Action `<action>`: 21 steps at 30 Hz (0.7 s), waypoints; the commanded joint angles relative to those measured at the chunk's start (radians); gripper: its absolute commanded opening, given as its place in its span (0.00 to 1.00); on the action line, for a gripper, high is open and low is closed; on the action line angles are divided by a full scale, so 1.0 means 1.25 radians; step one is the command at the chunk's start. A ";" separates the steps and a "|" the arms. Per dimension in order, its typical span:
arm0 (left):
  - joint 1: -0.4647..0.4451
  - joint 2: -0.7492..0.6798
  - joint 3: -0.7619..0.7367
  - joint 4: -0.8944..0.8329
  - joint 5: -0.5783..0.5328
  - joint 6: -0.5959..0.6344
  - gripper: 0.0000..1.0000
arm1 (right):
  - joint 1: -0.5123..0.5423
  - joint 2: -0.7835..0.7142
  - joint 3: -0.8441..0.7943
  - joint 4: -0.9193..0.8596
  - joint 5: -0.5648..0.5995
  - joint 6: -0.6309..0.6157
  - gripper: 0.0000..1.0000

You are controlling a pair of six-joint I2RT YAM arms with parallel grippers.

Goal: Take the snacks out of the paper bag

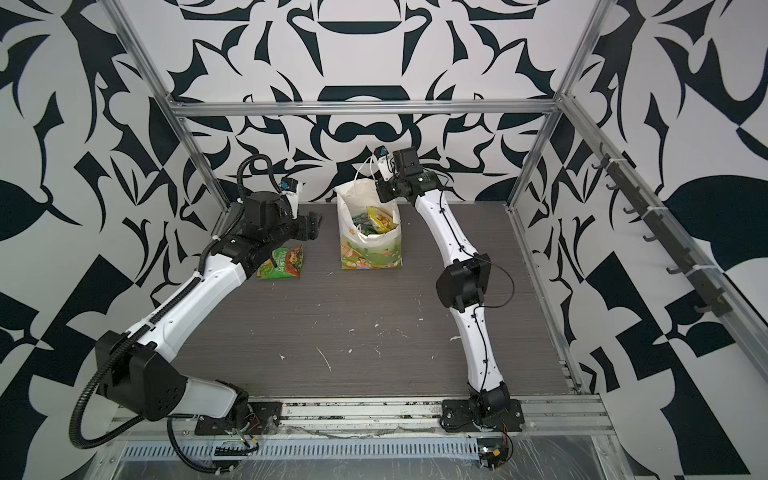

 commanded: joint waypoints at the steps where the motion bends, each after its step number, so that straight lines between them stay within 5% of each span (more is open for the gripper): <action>1: -0.001 0.002 0.015 -0.010 0.004 0.009 0.80 | 0.000 -0.096 -0.025 0.034 -0.016 -0.011 0.00; 9: -0.003 -0.039 -0.027 0.017 0.037 0.039 0.76 | 0.005 -0.253 -0.234 0.106 -0.078 -0.009 0.00; 21: -0.076 -0.101 -0.071 0.019 0.071 0.110 0.67 | 0.047 -0.628 -0.844 0.437 -0.058 -0.026 0.00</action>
